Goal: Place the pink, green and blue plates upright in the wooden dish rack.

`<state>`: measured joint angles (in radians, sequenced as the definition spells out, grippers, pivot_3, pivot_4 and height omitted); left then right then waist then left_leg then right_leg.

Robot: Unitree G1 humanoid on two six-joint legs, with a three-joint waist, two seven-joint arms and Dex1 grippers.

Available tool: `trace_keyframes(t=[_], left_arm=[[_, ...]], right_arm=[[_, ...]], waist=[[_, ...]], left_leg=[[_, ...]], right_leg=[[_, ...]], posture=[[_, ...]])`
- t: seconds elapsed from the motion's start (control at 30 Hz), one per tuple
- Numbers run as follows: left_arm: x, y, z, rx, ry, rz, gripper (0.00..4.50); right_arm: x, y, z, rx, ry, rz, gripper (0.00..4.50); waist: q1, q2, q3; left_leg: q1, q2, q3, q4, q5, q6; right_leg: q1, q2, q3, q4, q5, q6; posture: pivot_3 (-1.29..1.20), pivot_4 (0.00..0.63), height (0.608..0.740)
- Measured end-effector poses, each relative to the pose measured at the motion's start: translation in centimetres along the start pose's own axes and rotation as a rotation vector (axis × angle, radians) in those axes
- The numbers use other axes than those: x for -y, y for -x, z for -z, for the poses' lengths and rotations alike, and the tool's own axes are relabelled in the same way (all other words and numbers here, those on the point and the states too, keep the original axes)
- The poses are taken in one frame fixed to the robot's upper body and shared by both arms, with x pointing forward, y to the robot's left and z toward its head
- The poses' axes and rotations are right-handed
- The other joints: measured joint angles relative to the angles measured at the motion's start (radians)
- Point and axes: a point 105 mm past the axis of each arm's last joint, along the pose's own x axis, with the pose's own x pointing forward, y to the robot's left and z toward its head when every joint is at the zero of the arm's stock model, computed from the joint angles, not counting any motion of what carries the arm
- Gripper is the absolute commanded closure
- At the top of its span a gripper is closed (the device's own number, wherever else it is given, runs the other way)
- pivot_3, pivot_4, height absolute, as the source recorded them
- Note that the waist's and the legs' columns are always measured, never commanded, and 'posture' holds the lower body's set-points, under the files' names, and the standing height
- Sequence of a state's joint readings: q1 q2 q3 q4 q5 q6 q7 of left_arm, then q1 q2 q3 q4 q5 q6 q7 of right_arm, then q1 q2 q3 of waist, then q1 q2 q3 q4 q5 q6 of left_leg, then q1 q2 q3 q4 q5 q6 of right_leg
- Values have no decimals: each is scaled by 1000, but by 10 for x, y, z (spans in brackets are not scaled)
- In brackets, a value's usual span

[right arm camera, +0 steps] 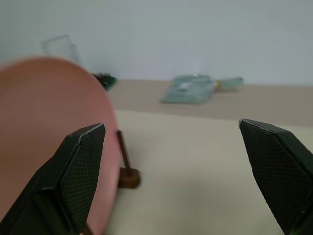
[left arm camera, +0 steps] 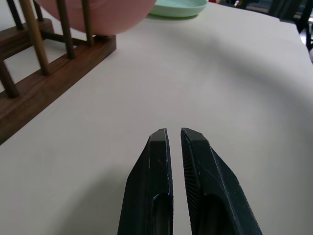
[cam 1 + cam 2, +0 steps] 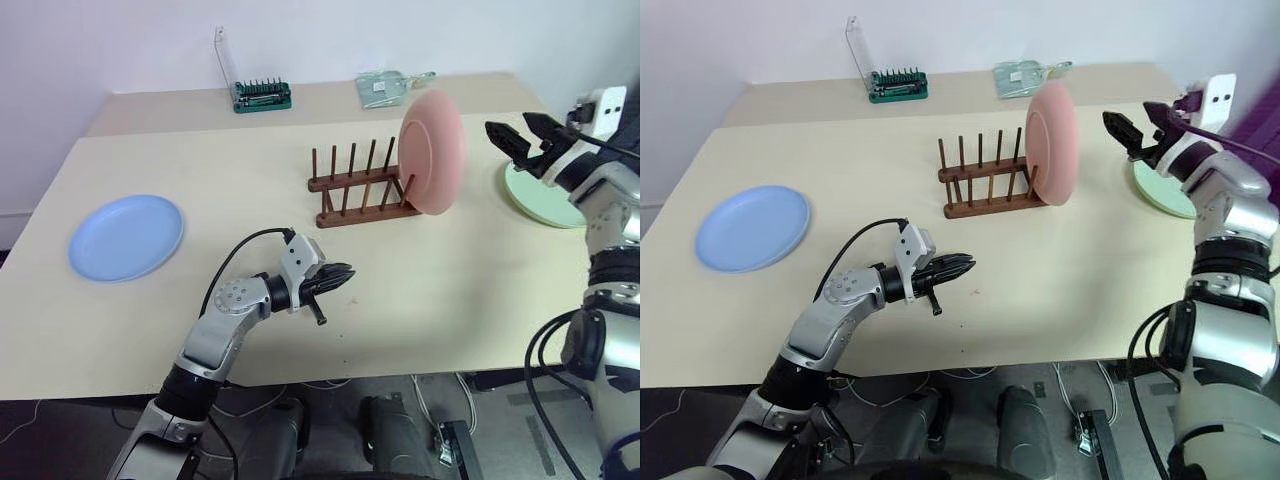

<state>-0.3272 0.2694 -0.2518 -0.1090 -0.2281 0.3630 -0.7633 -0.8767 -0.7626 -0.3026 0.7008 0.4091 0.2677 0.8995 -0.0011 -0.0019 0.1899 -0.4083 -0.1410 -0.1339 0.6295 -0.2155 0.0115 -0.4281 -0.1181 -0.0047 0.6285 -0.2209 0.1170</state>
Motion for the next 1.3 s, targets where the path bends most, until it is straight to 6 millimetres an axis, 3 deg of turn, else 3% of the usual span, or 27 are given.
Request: trace_keyframes(t=[0.17, 0.33, 0.5, 1.03, 1.3], left_arm=[[0, 1, 1, -2, 0, -1, 4122], [0, 1, 1, -4, 0, 2, 4122], [1, 0, 0, -2, 0, 7, 4122], [1, -1, 0, 1, 2, 3, 4122], [2, -1, 1, 0, 7, 2, 4122]], right_arm=[[-13, 14, 10, -48, -40, -105, 55], [-38, 24, 3, -65, -15, -253, 55], [-52, 14, 28, -177, 53, -288, 55], [-50, -23, 35, -145, 67, -249, 55], [-52, -23, 32, -124, 63, -264, 55]], waist=[[4, 0, 0], [9, 0, 0], [11, 0, 0], [12, 0, 0], [12, 0, 0]], left_leg=[[0, 0, 1, 1, 0, 0], [0, 0, 1, 1, 0, 0], [0, 0, 2, 1, 0, 0], [0, 0, 1, 1, 0, 0], [0, 0, 1, 1, 0, 0]], right_leg=[[0, 0, 0, 0, 0, 0], [0, 0, 0, 0, 0, 0], [0, 0, 0, 0, 0, 0], [0, 0, 0, 0, 0, 0], [0, 0, 0, 0, 0, 0]], posture=[[0, 150, 740], [0, 150, 740], [0, 150, 740], [0, 150, 740], [0, 150, 740]])
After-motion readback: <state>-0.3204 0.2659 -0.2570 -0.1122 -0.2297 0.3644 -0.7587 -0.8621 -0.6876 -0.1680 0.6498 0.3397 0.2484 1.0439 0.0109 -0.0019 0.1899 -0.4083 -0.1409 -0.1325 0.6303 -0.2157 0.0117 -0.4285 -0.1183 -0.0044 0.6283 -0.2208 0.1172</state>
